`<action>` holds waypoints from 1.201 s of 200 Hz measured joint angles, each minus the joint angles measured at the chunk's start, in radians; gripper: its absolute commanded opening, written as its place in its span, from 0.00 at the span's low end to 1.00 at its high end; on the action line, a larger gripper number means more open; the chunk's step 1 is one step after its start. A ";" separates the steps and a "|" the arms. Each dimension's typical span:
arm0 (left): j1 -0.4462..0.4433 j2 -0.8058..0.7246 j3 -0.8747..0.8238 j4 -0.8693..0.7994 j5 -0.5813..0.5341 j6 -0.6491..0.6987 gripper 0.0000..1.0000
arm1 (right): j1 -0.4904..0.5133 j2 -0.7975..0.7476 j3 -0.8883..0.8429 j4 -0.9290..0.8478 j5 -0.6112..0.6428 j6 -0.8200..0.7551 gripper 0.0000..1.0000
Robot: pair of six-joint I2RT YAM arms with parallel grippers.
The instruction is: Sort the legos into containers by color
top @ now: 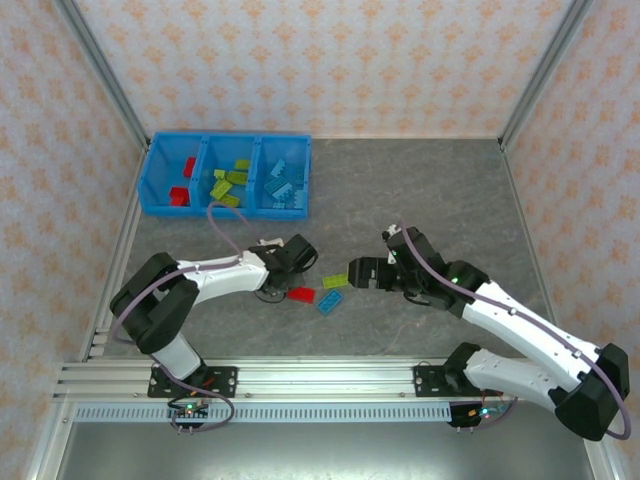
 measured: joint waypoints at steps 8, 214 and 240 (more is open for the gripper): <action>0.007 -0.035 0.000 -0.019 -0.011 0.006 0.23 | 0.001 0.019 0.000 0.016 -0.039 -0.003 0.97; 0.990 0.489 1.093 -0.336 0.238 0.309 0.60 | 0.005 -0.135 0.028 -0.105 0.032 0.028 0.99; 0.970 0.386 1.008 -0.335 0.269 0.303 0.56 | 0.005 -0.145 0.026 -0.104 0.053 0.029 0.99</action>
